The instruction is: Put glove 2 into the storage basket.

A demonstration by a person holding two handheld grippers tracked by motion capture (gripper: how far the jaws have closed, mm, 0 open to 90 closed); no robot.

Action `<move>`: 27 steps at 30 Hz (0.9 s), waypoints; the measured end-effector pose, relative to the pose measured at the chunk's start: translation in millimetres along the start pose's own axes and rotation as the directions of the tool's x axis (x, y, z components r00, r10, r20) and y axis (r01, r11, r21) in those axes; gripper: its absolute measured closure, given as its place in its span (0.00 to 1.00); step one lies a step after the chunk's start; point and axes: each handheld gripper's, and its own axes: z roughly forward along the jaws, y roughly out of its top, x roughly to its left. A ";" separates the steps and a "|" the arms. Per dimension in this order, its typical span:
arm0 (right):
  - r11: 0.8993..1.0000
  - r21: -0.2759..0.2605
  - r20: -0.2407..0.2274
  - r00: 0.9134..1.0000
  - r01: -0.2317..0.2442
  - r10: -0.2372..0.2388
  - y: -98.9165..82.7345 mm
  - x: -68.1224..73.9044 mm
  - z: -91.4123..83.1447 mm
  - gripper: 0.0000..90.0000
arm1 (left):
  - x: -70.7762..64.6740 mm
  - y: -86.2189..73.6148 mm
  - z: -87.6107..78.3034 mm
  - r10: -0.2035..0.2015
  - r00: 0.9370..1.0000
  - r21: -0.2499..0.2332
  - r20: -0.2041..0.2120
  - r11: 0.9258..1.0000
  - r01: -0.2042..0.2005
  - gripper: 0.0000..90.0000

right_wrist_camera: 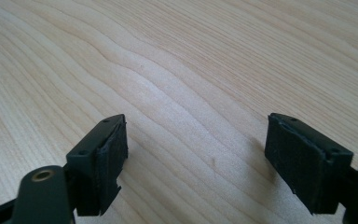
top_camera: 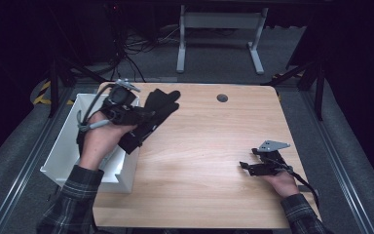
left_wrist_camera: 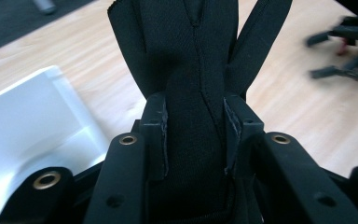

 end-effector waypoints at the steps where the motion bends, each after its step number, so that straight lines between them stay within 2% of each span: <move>1: 1.000 0.000 0.000 1.000 0.000 0.000 0.0 0.0 0.0 0.24 | 8.5 -4.2 -5.3 -0.022 1.000 -0.004 -0.014 1.000 0.022 0.73; 2: 1.000 0.000 0.000 1.000 0.000 0.000 0.0 0.0 0.0 0.24 | 8.5 -4.2 -5.3 -0.022 1.000 -0.004 -0.014 1.000 0.022 0.73; 5: 1.000 0.000 0.000 1.000 0.000 0.000 0.0 0.0 0.0 0.24 | 31.8 -19.0 -15.9 -0.081 0.995 -0.005 -0.059 0.997 0.080 0.73; 7: 1.000 0.000 0.000 1.000 -0.001 0.001 0.0 0.1 0.0 0.24 | 45.1 -30.0 -18.9 -0.111 0.990 0.004 -0.089 0.994 0.112 0.73; 12: 1.000 0.000 0.003 1.000 -0.002 0.002 0.1 0.1 0.2 0.24 | 69.7 -54.2 -16.0 -0.180 0.975 0.017 -0.126 0.983 0.184 0.73; 19: 1.000 0.000 0.004 1.000 -0.003 0.003 0.2 0.1 0.3 0.24 | 91.2 -77.2 10.0 -0.237 0.958 0.076 -0.163 0.965 0.252 0.73; 20: 1.000 0.000 0.004 1.000 -0.003 0.003 0.2 0.1 0.3 0.24 | 91.2 -77.2 10.0 -0.237 0.958 0.076 -0.163 0.965 0.252 0.73; 23: 1.000 0.000 0.004 1.000 -0.003 0.003 0.2 0.1 0.3 0.24 | 100.6 -88.6 25.6 -0.265 0.950 0.106 -0.166 0.953 0.284 0.73; 24: 1.000 0.000 0.004 1.000 -0.003 0.003 0.2 0.1 0.3 0.24 | 100.6 -88.6 25.6 -0.265 0.950 0.106 -0.166 0.953 0.284 0.72; 27: 1.000 0.000 0.004 1.000 -0.003 0.003 0.2 0.1 0.3 0.24 | 107.7 -98.3 35.9 -0.281 0.943 0.130 -0.176 0.943 0.305 0.72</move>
